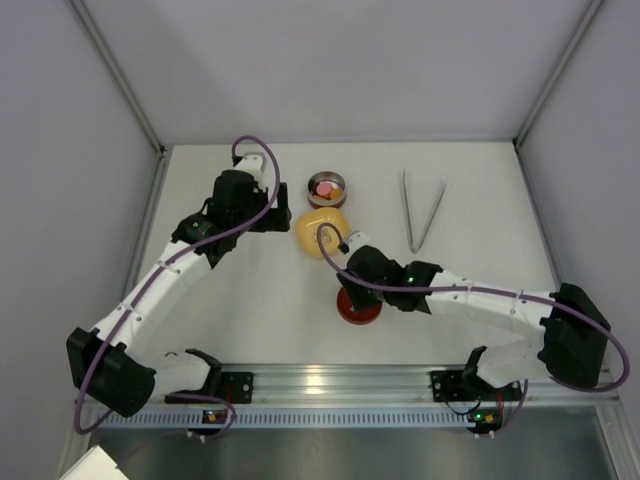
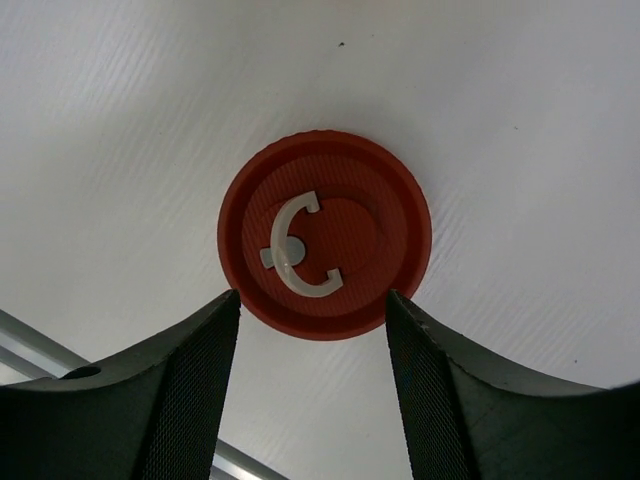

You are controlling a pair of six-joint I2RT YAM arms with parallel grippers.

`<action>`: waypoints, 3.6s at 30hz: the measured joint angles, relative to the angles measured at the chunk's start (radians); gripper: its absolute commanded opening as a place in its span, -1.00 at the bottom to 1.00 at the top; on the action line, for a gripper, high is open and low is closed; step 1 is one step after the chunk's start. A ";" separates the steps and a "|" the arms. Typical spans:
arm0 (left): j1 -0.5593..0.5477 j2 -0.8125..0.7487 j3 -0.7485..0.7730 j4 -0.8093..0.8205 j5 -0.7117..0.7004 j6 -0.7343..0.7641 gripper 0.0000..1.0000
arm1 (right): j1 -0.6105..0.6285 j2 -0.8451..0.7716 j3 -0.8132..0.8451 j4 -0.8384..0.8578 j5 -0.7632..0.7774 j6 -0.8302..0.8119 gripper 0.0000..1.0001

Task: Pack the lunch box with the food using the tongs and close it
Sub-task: Pick up the box lid from the center of the board, then close the box lid on the packing box.

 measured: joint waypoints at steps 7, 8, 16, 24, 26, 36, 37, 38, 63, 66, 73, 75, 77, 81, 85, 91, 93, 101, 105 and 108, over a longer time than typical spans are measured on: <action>0.000 0.000 0.000 0.000 0.000 0.000 0.98 | 0.080 0.116 0.002 0.012 0.021 0.014 0.08; 0.000 0.000 0.000 0.000 0.000 0.000 0.98 | 0.085 0.128 0.002 0.013 0.025 0.018 0.08; 0.000 0.000 0.000 0.000 0.000 0.000 0.98 | 0.090 0.162 0.005 0.045 0.065 0.021 -0.03; 0.000 0.000 0.000 0.000 0.000 0.000 0.98 | 0.090 0.248 0.012 0.074 0.079 0.019 -0.21; 0.000 0.000 0.000 0.000 0.000 0.000 0.98 | 0.090 0.251 0.012 0.079 0.084 0.019 -0.28; 0.000 0.000 0.000 0.000 0.000 0.000 0.98 | 0.090 0.248 0.012 0.090 0.138 0.032 -0.87; 0.000 0.000 0.000 0.000 0.000 0.000 0.98 | 0.090 0.245 0.012 0.089 0.143 0.034 -0.90; 0.000 0.000 0.000 0.000 0.000 0.000 0.98 | 0.090 0.241 0.013 0.086 0.151 0.036 -0.93; 0.000 0.000 0.000 0.000 -0.003 0.000 0.98 | -0.203 0.248 0.449 -0.109 0.194 0.034 -1.00; 0.000 0.000 0.000 0.000 -0.004 0.000 0.98 | -0.265 0.355 0.604 -0.116 0.173 0.003 -1.00; 0.000 0.000 0.000 0.000 -0.008 0.000 0.98 | -0.362 0.671 1.023 -0.126 0.080 -0.029 -1.00; 0.000 0.000 0.000 0.000 -0.008 0.000 0.98 | -0.382 0.757 1.133 -0.131 0.055 -0.028 -1.00; 0.000 0.000 0.000 0.000 -0.008 0.000 0.98 | -0.398 0.834 1.231 -0.134 0.024 -0.027 -1.00; 0.000 0.000 0.000 0.000 -0.008 0.000 0.98 | -0.424 0.916 1.317 -0.130 -0.032 -0.021 -1.00; 0.000 0.000 0.000 0.000 -0.009 0.000 0.98 | -0.435 0.952 1.336 -0.124 -0.068 -0.013 -1.00; 0.000 0.000 0.000 0.000 -0.010 0.000 0.98 | -0.436 0.980 1.341 -0.111 -0.127 0.006 -1.00; 0.000 0.000 0.000 0.000 -0.011 0.000 0.98 | -0.436 0.983 1.341 -0.106 -0.142 0.011 -1.00; 0.000 0.000 0.000 0.000 -0.012 0.000 0.98 | -0.436 1.033 1.355 -0.064 -0.159 0.028 -1.00; 0.000 0.000 0.000 0.000 -0.015 0.000 0.98 | -0.436 1.067 1.368 -0.055 -0.159 0.036 -1.00; 0.000 0.000 0.000 0.000 -0.018 0.000 0.98 | -0.437 1.080 1.373 -0.052 -0.159 0.045 -1.00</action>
